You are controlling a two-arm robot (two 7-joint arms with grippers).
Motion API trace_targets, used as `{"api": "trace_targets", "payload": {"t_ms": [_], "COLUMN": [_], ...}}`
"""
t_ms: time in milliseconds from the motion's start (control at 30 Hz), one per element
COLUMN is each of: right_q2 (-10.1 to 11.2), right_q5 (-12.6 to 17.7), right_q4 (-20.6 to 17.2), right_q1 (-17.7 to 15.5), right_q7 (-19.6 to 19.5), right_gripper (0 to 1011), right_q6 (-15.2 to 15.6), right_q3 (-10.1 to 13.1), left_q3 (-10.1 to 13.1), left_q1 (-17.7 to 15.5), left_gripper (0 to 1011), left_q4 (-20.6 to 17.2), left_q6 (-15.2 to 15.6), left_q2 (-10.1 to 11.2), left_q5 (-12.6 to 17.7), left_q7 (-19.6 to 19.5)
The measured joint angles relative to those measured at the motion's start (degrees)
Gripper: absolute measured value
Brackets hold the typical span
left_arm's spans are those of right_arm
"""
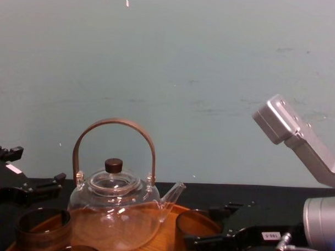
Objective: Pick up the glass from the table and place it on the tray.
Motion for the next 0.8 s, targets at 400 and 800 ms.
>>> {"api": "trace_targets", "payload": {"t_ms": [400, 800], "right_q2": [0.04, 0.04], "right_q5": [0.03, 0.12], "right_q4": [-0.03, -0.09], "right_q1": [-0.05, -0.06], "right_q7": [0.06, 0.13], "right_gripper": [908, 1002], "right_q6": [0.05, 0.06], "right_q3": [0.01, 0.02], "left_q3": [0.00, 0.00], "left_q1": [0.00, 0.00], "left_gripper": [1001, 1001], "left_q4": [0.00, 0.00], "left_q6": [0.00, 0.00], "left_q2": [0.00, 0.00], "left_q5": [0.00, 0.00], "left_q7": [0.00, 0.00]}}
